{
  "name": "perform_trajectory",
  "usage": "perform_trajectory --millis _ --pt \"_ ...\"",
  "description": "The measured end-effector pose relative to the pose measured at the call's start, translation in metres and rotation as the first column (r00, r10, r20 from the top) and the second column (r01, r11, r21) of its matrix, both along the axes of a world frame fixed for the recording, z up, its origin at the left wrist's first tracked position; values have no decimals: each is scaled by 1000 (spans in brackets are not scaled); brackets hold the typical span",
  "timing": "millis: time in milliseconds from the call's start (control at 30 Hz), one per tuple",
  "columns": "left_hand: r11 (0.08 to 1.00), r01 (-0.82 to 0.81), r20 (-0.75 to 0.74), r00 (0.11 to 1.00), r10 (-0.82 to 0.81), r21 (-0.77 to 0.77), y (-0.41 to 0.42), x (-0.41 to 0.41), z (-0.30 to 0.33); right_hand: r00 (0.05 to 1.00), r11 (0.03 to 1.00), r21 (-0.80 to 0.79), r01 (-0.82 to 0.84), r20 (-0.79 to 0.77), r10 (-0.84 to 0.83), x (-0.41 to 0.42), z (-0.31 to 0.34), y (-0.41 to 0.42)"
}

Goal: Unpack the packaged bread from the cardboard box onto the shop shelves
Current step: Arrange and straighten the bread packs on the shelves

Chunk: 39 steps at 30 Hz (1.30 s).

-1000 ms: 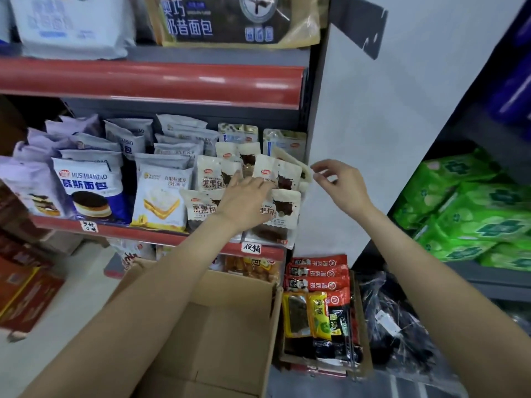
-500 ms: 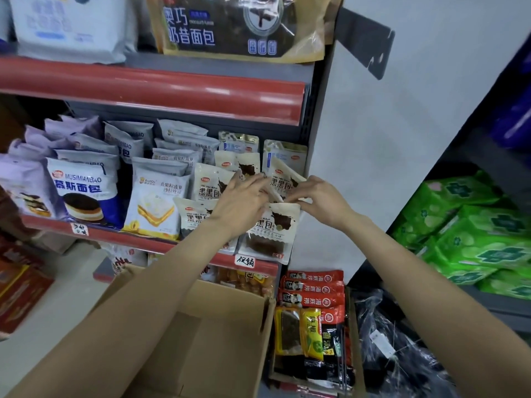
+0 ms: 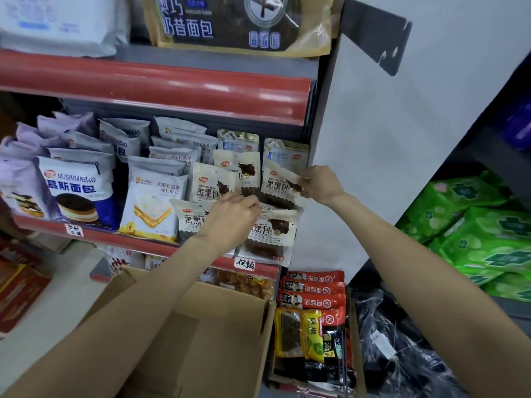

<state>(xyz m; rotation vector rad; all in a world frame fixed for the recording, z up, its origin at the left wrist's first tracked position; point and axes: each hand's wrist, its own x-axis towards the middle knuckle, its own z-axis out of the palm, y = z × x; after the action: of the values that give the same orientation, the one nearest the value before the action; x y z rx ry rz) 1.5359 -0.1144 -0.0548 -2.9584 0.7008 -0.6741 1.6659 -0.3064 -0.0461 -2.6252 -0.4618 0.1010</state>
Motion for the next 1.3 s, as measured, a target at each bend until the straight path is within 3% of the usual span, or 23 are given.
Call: perform_trajectory --millis 167,300,433,567,633,700,767,833,900,1033,1100,1200,1300 --pt "1000 7 -16 1000 -7 -10 2 -2 1 990 993 43 -109 93 104 2 -4 11" --pt "1000 -8 -23 1000 7 -14 3 -1 1 993 998 -28 60 106 -57 10 -10 9" --pt "999 -33 -37 999 32 -25 -1 1 -2 986 993 -28 115 124 -110 12 -13 7" --pt "998 -54 -47 998 52 -36 -3 4 -2 990 991 56 121 61 -124 12 -18 12" --pt "996 -66 -37 997 64 -63 -4 4 0 993 976 185 116 -5 -117 9 -18 11" --pt "993 -71 -31 997 69 -96 -5 3 0 987 900 408 153 -102 -121 -4 -15 4" --pt "990 -84 -55 995 78 -117 -7 2 -1 977 761 614 210 -154 -145 -25 -13 -6" --pt "986 -112 -95 990 100 -124 -9 1 -3 972 634 738 231 -146 -184 -53 -18 -19" --pt "978 -139 -117 986 121 -157 -11 -1 -6 975 571 792 216 -148 -164 -85 -33 -31" --pt "936 -203 -78 979 188 -288 -19 -14 -13 976 727 669 153 -219 -4 -129 -71 -25" --pt "919 -185 -8 981 194 -349 -23 -25 -18 978 800 585 133 -209 -9 -131 -86 -13" --pt "844 -160 22 980 199 -513 -33 -46 -32 985 809 568 152 -153 -78 -124 -89 1" --pt "720 -239 -80 965 248 -651 -44 -64 -53 987 811 565 154 -128 -98 -117 -89 7"
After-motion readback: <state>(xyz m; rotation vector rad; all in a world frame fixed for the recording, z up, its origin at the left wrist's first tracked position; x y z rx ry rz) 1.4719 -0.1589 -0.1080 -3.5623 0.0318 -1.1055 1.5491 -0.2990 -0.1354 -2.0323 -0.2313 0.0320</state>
